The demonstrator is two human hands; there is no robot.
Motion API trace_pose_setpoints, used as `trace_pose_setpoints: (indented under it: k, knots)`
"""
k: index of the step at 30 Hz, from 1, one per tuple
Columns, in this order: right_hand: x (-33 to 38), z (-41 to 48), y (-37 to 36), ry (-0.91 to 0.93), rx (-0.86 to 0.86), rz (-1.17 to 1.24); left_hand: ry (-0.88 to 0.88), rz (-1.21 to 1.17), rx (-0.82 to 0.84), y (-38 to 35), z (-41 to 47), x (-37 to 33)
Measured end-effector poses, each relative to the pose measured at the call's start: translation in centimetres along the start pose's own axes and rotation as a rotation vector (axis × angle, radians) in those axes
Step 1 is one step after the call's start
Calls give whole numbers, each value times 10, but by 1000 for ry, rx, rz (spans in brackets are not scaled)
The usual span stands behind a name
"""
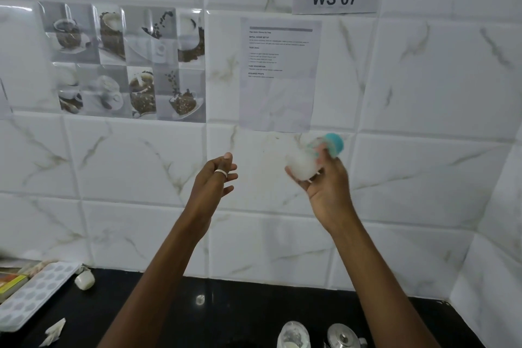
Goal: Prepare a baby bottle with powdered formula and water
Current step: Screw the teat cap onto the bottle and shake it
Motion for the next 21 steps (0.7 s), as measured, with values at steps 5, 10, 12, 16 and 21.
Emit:
trace_pose_setpoints:
  k: [5,10,12,16,21]
  knots:
    - [-19,-8,-3,-139,65,-290,4,-3,-9,4,3,-4]
    - [4,8,5,7,-6,12,-8,5,3,2,2,-5]
    - [0,7,4,9,-22,-14,-5,-1,-3,2,3,-5]
    - [-21,-11,-5,-165,123,-340,6,-11,3,-4,3,-4]
    - [0,6,6,17,-52,-7,0,-1,0,-3,4,-3]
Point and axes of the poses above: each hand's wrist, its own z-axis towards the middle knuckle, its own y-axis out of the back of the hand, x = y × z, the point moved 7 cm from there along z, towards the middle knuckle, and after that the axes turned 13 degrees about z, right-handed, at the moved point
